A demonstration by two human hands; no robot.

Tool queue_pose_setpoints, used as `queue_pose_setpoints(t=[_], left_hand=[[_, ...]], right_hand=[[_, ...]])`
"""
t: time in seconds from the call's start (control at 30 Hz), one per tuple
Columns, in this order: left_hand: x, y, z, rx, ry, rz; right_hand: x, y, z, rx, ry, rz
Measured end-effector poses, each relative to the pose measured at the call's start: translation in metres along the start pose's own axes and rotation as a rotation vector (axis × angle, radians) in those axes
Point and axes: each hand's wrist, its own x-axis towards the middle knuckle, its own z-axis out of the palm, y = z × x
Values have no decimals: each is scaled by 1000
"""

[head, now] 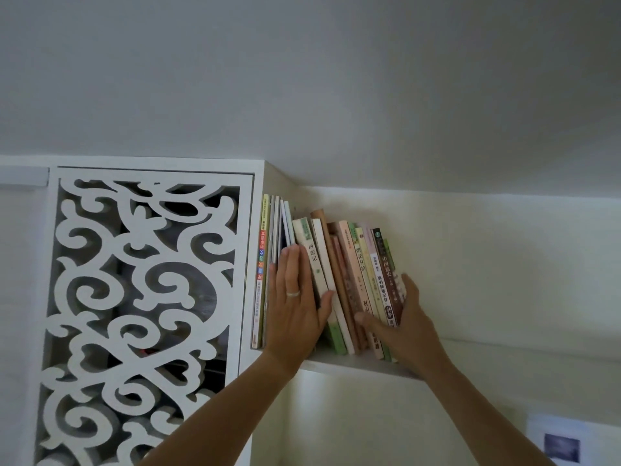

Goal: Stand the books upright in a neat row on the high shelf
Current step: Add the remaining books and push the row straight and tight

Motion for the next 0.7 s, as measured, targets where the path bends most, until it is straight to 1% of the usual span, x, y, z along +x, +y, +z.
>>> queue_pose_setpoints(t=[0.03, 0.1, 0.17, 0.3, 0.37, 0.47, 0.53, 0.63, 0.7], left_hand=[[0, -1, 0, 51, -8, -2], [2, -6, -3, 121, -28, -14], [8, -13, -5, 173, -48, -3], [17, -15, -6, 217, -65, 36], [18, -13, -6, 181, -53, 2], [15, -10, -9, 39, -10, -96], [9, -7, -8, 30, -17, -83], [2, -5, 2, 135, -62, -7], [2, -4, 6, 155, -65, -18]], right_hand=[[-2, 2, -1, 22, -46, 43], [-3, 4, -1, -3, -72, 60], [-2, 1, 1, -42, -42, 62], [-3, -15, 21, -156, 70, 48], [-2, -24, 39, -156, 116, 42], [2, -27, 57, -162, 141, 30], [6, -21, 56, -170, 105, 12], [11, -12, 44, -140, -46, -11], [14, -8, 37, -120, -118, -36]])
